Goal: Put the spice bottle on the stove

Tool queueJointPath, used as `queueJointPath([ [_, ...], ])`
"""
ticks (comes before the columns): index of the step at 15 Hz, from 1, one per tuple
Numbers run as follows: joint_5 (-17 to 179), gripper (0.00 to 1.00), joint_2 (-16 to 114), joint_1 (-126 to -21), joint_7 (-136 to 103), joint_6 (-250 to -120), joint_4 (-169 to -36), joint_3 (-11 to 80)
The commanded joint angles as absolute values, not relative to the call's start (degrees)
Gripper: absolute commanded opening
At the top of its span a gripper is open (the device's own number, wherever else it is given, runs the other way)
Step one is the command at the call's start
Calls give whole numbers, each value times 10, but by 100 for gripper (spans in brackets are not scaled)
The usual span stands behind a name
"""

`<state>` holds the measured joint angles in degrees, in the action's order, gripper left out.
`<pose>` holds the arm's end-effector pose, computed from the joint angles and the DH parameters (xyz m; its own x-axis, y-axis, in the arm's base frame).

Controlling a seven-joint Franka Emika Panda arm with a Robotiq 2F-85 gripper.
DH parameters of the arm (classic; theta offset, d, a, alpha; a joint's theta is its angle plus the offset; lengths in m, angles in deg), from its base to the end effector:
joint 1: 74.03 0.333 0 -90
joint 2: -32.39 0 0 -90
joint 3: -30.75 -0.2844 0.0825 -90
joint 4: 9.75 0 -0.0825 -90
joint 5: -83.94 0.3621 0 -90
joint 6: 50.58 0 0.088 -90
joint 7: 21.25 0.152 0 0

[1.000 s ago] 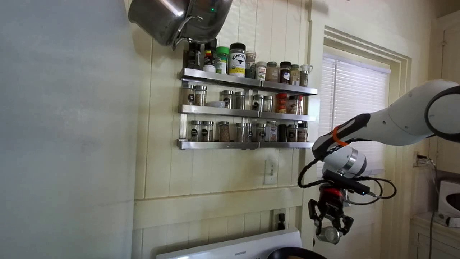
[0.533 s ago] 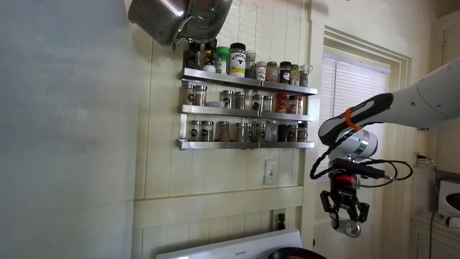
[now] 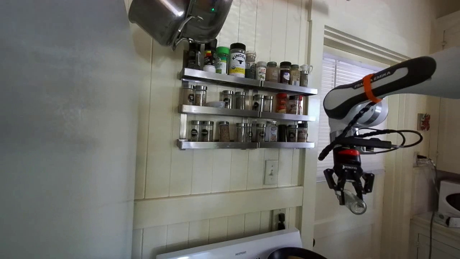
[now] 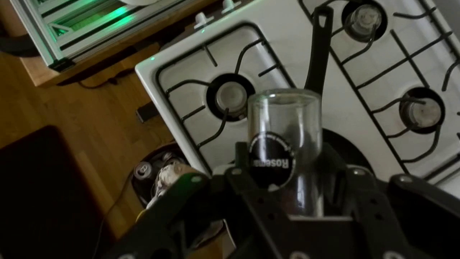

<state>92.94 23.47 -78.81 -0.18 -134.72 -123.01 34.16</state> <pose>0.4382 -0.0385 0.4460 0.8056 -0.4555 -0.3789 -0.5013 -0.8649 -0.0262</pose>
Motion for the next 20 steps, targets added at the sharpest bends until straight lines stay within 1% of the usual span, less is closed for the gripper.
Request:
queueJointPath([
  [1, 864, 23, 171, -782, 26, -1388, -1247, 315],
  [9, 739, 23, 155, -775, -15, -1510, -1189, 275],
  [20, 657, 23, 216, -752, -78, -1817, -1092, 248],
])
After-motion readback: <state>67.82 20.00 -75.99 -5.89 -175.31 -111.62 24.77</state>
